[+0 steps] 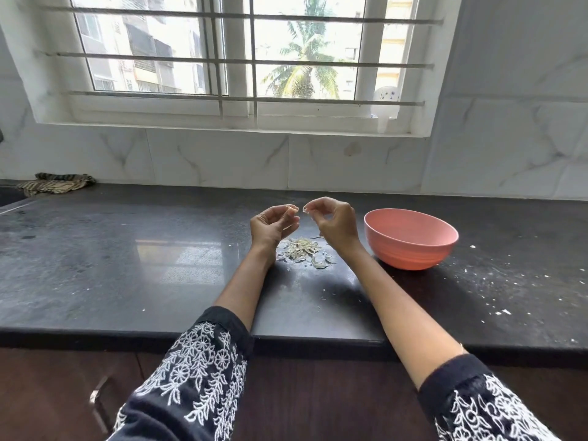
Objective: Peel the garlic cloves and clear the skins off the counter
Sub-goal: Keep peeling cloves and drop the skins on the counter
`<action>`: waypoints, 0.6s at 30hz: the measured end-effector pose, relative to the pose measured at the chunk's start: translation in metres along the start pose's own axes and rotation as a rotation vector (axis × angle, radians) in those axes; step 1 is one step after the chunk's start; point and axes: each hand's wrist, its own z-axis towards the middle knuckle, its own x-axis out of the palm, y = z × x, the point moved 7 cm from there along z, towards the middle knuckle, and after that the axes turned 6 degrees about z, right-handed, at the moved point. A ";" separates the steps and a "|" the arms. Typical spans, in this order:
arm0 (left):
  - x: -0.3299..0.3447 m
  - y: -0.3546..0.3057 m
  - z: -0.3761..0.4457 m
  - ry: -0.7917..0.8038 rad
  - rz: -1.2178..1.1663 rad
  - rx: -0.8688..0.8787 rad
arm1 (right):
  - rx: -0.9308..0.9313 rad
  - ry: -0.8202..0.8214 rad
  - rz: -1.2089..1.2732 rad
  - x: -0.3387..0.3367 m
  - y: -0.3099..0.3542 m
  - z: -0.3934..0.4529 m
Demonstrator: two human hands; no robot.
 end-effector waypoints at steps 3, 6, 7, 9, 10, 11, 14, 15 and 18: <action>0.001 -0.001 -0.001 0.001 -0.006 -0.003 | 0.059 -0.013 0.068 0.000 0.000 -0.001; -0.001 -0.002 0.000 -0.020 -0.011 -0.003 | 0.107 -0.024 0.147 -0.003 0.002 -0.002; -0.002 -0.002 0.000 -0.030 -0.019 -0.004 | 0.127 -0.025 0.175 -0.004 0.002 -0.003; -0.004 -0.002 0.001 -0.048 -0.046 -0.007 | 0.197 -0.004 0.255 -0.003 -0.002 -0.004; -0.005 -0.002 0.001 -0.054 -0.057 -0.009 | 0.238 0.012 0.300 -0.001 -0.004 -0.006; -0.005 -0.002 0.001 -0.056 -0.060 -0.013 | 0.276 0.023 0.339 0.000 -0.006 -0.007; -0.004 -0.002 0.000 -0.049 -0.061 -0.021 | 0.346 0.030 0.425 -0.001 -0.011 -0.010; -0.004 -0.002 -0.001 -0.050 -0.064 -0.023 | 0.354 0.035 0.439 -0.001 -0.011 -0.010; -0.005 -0.002 0.000 -0.056 -0.077 -0.025 | 0.349 0.077 0.450 0.002 -0.011 -0.011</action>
